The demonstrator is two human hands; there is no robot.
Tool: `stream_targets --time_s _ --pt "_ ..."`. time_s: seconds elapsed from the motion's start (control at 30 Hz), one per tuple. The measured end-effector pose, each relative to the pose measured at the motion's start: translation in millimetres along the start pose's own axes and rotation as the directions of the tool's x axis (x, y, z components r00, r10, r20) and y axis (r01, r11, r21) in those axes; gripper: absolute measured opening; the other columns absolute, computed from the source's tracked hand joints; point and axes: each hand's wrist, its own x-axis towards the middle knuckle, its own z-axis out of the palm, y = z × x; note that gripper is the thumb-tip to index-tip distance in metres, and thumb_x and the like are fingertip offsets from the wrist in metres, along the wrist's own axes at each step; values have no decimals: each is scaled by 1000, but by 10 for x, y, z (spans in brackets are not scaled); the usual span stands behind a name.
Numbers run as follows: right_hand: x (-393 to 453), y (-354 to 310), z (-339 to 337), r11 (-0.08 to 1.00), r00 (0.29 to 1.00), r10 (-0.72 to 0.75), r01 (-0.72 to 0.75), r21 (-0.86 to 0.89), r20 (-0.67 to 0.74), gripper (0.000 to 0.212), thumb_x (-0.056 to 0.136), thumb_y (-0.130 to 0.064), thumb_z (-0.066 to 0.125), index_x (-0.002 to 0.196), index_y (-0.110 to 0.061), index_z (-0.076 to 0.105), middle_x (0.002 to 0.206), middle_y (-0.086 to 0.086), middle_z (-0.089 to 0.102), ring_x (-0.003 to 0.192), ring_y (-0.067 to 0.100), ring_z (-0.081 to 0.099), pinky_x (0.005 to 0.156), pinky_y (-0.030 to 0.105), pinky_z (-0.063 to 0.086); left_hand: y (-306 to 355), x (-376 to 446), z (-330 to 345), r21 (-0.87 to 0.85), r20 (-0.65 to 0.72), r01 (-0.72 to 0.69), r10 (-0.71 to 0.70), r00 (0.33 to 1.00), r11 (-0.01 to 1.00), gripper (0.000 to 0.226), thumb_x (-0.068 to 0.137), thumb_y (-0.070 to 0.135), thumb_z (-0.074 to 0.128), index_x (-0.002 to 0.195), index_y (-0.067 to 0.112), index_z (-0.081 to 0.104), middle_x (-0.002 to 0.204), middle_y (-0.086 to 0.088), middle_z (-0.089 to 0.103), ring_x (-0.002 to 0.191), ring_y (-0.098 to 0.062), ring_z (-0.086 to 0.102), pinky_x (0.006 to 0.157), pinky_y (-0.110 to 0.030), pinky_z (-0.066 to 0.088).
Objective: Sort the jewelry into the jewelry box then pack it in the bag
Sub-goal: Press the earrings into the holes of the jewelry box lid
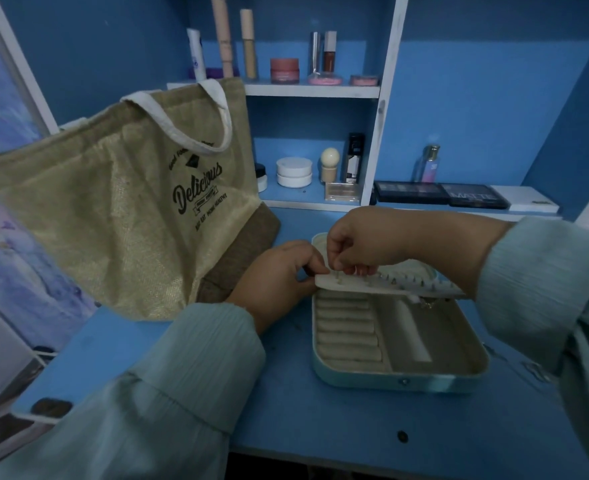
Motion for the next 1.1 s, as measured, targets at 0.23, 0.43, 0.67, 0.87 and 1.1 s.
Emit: stream_targets --time_s 0.23,0.43,0.67,0.87,1.1 --pt "31 -20 10 998 1000 -17 18 -63 17 5 88 -14 60 87 -14 65 75 -1 62 58 6 57 51 10 48 2 -10 6 19 -10 19 -19 1000 1000 10 70 9 75 75 12 67 78 18 53 75 9 50 72 -7 39" --pt "19 5 -60 1000 999 5 -4 -13 54 9 92 -12 53 97 -11 61 75 -1 63 61 9 60 54 13 52 34 -6 15 17 -22 36 -36 999 999 12 71 5 77 76 10 68 79 15 54 77 9 52 73 -1 37" --pt "39 -57 -74 989 994 -4 20 -144 108 15 92 -16 51 96 -10 64 84 2 65 59 6 59 55 12 50 49 -8 9 11 -24 52 -52 998 999 10 71 6 76 74 10 67 79 8 58 74 8 52 70 -4 39" --pt "94 -95 -56 973 989 -12 46 -225 147 22 93 -15 48 74 -22 56 72 -4 58 53 4 56 55 15 48 111 -13 -15 7 -19 102 -102 995 995 11 74 9 76 73 14 66 77 12 56 75 4 51 71 -9 41" --pt "3 66 -210 1000 1000 -19 20 -23 23 11 93 -21 54 100 -19 62 82 -5 57 67 8 57 62 18 52 190 3 -23 -65 -30 194 -196 980 979 18 78 12 72 74 25 60 75 16 56 78 9 52 69 -4 39"
